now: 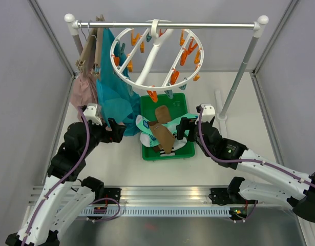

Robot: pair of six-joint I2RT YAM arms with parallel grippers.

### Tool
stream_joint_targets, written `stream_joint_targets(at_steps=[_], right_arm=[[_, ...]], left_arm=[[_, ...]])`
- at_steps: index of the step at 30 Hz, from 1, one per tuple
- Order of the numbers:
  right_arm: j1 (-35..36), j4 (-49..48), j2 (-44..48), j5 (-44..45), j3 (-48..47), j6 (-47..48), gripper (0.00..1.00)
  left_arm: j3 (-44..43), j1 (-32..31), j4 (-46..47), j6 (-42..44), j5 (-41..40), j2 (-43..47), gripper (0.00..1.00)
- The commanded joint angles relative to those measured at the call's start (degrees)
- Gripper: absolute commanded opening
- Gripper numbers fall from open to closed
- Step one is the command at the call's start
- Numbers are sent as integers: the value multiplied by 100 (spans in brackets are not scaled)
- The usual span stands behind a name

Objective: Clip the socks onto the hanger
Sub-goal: Pick up the sock from the bin.

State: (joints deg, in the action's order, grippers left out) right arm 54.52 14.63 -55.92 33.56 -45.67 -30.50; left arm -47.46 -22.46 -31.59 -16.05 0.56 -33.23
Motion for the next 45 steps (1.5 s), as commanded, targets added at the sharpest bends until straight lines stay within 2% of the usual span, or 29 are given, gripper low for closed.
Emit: stream_joint_targets(at_steps=[1, 12, 18, 23, 31, 35, 41, 45], right_arm=[[15, -22, 81, 177, 76, -114, 98], [15, 31, -138, 107, 102, -96, 98], [15, -206, -349, -323, 208, -132, 98], [76, -565, -867, -684, 348, -289, 91], [182, -918, -1842, -228, 287, -272, 88], [182, -1014, -1870, -121, 164, -158, 85], [190, -1410, -2194, -534, -328, 466, 77], [234, -1656, -2834, -587, -863, 615, 71]], left_arm=[[9, 31, 198, -3, 155, -16, 100], [18, 31, 206, -3, 199, -8, 100], [18, 40, 197, -12, 226, 19, 100], [18, 40, 241, -38, 278, 1, 100], [18, 31, 206, -12, 261, -8, 100], [18, 40, 206, -3, 252, -16, 100], [9, 40, 241, -3, 278, -60, 100], [0, 40, 241, -3, 270, -52, 100]])
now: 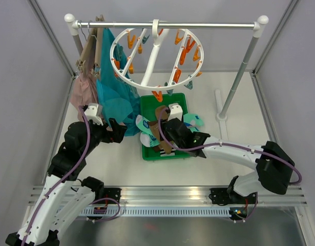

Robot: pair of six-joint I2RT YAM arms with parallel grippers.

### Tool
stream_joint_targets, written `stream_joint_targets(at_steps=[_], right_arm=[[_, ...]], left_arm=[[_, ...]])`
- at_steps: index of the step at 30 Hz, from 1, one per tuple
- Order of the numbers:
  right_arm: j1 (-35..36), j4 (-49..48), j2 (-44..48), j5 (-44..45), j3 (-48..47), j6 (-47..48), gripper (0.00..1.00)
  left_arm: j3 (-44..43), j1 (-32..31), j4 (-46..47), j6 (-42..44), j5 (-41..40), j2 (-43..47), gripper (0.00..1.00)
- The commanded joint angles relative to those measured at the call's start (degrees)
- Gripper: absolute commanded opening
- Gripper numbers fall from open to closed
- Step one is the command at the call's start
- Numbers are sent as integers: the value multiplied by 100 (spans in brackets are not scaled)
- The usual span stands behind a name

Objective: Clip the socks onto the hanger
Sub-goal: Pick up the sock from the bin.

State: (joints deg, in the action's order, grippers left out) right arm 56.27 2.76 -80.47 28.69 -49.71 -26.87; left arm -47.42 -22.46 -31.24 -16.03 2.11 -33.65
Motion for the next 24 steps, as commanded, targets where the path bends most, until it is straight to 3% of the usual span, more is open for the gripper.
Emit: stream_joint_targets(at_steps=[1, 14, 24], right_arm=[[77, -592, -495, -91, -530, 279, 70], [86, -1199, -2226, -162, -1619, 393, 53], [60, -1024, -2851, 57, -2042, 358, 46]], left_arm=[[4, 31, 206, -5, 114, -1, 100], [-4, 31, 189, 21, 132, -10, 100], [5, 31, 180, 30, 141, 16, 100]])
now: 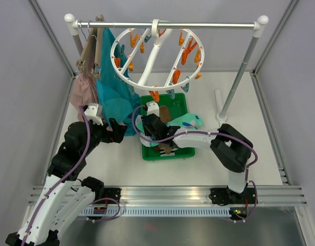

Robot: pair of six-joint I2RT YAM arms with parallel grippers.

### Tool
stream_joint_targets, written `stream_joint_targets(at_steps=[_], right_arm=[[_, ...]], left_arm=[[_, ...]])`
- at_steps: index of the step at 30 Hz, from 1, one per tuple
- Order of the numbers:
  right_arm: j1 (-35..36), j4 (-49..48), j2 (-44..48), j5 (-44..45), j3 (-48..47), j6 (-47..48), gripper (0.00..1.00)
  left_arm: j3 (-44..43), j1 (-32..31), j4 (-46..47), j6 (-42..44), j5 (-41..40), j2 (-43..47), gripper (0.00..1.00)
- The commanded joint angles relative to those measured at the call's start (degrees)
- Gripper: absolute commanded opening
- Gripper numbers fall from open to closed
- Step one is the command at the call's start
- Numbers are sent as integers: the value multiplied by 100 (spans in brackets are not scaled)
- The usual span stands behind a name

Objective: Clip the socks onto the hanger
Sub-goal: Pick up the sock from the bin.

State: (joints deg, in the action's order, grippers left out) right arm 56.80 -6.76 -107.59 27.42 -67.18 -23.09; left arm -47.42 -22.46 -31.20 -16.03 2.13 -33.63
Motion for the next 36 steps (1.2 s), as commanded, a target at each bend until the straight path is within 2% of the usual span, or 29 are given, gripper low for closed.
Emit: stream_joint_targets(at_steps=[1, 10, 17, 19, 29, 36], right_arm=[[16, -62, -165, 228, -305, -63, 44], [-2, -97, -306, 132, -235, -143, 33], [-11, -132, -123, 158, -112, -178, 5], [-11, -185, -17, 185, -42, -178, 1], [16, -448, 1117, 176, 705, -301, 0], [77, -492, 1881, 62, 1119, -442, 0]], left_arm=[[5, 31, 167, 30, 156, 23, 100], [5, 40, 176, 21, 182, 5, 100], [13, 40, 176, 21, 191, 23, 100], [13, 40, 176, 12, 209, 23, 100], [13, 31, 334, -102, 481, 14, 99], [48, 40, 807, -348, 1183, -73, 97]])
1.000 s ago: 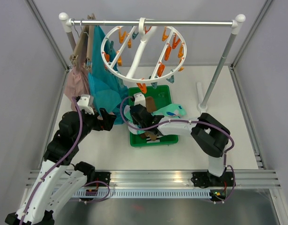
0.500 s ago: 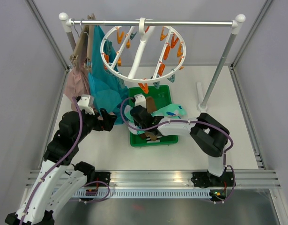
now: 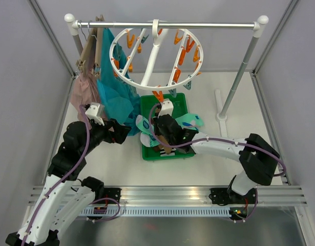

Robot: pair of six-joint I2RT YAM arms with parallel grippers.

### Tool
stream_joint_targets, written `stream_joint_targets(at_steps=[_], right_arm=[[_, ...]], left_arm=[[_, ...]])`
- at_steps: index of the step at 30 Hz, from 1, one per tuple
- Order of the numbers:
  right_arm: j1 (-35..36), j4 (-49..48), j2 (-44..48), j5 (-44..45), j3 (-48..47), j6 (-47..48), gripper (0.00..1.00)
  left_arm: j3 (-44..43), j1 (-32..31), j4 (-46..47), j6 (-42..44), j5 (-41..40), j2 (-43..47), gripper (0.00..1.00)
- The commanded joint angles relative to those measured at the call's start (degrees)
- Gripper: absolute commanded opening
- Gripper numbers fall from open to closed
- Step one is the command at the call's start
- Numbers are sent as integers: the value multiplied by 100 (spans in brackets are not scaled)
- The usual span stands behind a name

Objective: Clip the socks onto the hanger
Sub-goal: Pick up the sock from the bin.

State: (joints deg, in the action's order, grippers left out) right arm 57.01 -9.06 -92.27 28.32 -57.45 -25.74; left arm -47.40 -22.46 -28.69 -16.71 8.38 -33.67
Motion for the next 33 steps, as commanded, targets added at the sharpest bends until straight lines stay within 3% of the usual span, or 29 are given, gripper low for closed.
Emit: stream_joint_targets(at_steps=[1, 9, 16, 24, 33], right_arm=[[73, -272, 515, -45, 242, -203, 0], [222, -307, 1763, -309, 770, -502, 0], [319, 220, 2950, -230, 788, -713, 0], [319, 554, 3382, -546, 420, -757, 0], [319, 888, 3566, -766, -64, -854, 0]], left_arm=[[55, 40, 627, -367, 681, -87, 96], [599, 31, 1927, -965, 1218, -219, 94], [1267, 31, 3245, -1264, 1350, -149, 95], [1690, 22, 5362, -1336, 2219, -639, 96], [1646, -22, 6515, -939, 2985, -1414, 97]])
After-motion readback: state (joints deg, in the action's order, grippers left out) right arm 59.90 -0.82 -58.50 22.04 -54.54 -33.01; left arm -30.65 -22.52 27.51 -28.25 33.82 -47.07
